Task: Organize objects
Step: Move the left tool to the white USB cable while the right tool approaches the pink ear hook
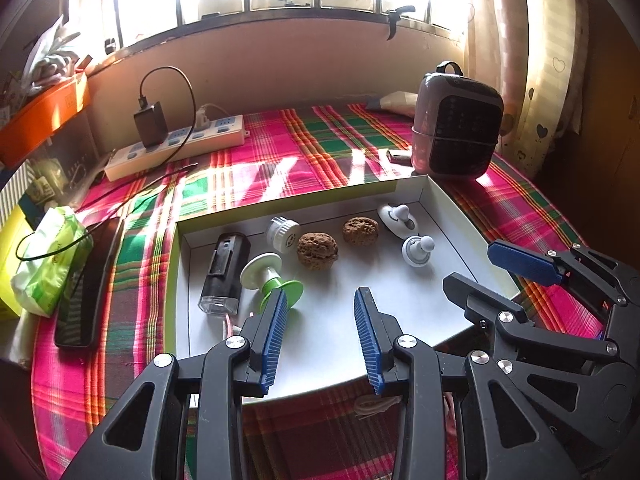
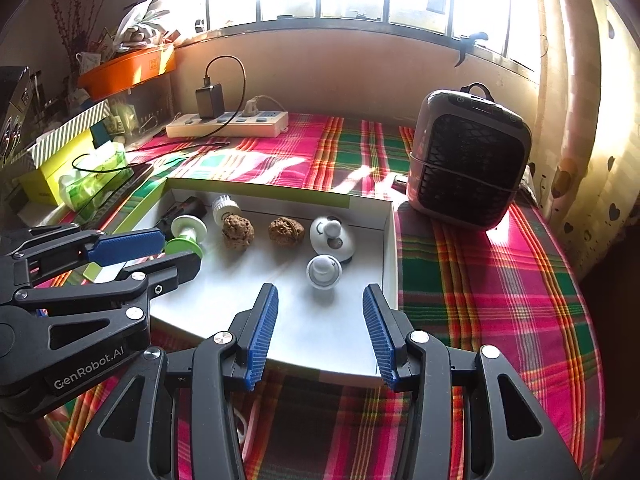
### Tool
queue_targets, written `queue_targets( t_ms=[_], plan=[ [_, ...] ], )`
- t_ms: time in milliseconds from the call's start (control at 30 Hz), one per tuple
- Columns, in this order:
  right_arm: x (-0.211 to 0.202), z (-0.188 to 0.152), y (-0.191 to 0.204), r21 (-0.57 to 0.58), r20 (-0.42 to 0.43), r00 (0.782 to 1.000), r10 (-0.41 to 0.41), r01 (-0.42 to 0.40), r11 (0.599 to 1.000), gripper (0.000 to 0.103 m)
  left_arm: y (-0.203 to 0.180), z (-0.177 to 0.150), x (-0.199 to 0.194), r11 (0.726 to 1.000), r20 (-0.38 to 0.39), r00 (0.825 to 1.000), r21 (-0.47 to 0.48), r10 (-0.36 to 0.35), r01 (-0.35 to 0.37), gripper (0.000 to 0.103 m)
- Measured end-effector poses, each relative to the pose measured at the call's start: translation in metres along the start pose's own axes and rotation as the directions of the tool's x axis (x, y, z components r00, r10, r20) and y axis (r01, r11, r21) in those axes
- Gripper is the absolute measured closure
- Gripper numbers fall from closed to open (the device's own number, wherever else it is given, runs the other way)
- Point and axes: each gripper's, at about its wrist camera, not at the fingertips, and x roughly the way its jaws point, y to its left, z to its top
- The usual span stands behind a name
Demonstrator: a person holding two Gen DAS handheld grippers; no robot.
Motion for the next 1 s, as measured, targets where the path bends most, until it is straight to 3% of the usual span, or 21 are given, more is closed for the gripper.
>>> queue_targets(
  t_ms=[433, 767, 900, 1000],
  plan=[
    [-0.027, -0.026, 0.01, 0.04, -0.007, 0.998, 0.061, -0.06, 0.997, 0.057, 0.013, -0.036, -0.03, 0.998, 0.023, 1.0, -0.059, -0.018, 0.02, 0.07],
    [-0.018, -0.051, 0.023, 0.087, -0.098, 0.988, 0.115, -0.107, 0.99, 0.053, 0.035, -0.064, -0.033, 0.992, -0.003, 0.997, -0.105, -0.072, 0.072, 0.07],
    [-0.014, -0.054, 0.031, 0.084, -0.113, 0.988, 0.101, -0.092, 0.992, 0.053, 0.036, -0.069, -0.032, 0.99, -0.013, 0.995, -0.1, -0.103, 0.101, 0.07],
    [-0.011, -0.057, 0.037, 0.053, -0.128, 0.991, 0.041, -0.034, 0.998, 0.053, 0.037, -0.071, -0.028, 0.988, -0.027, 0.992, -0.1, -0.122, 0.119, 0.07]
  ],
)
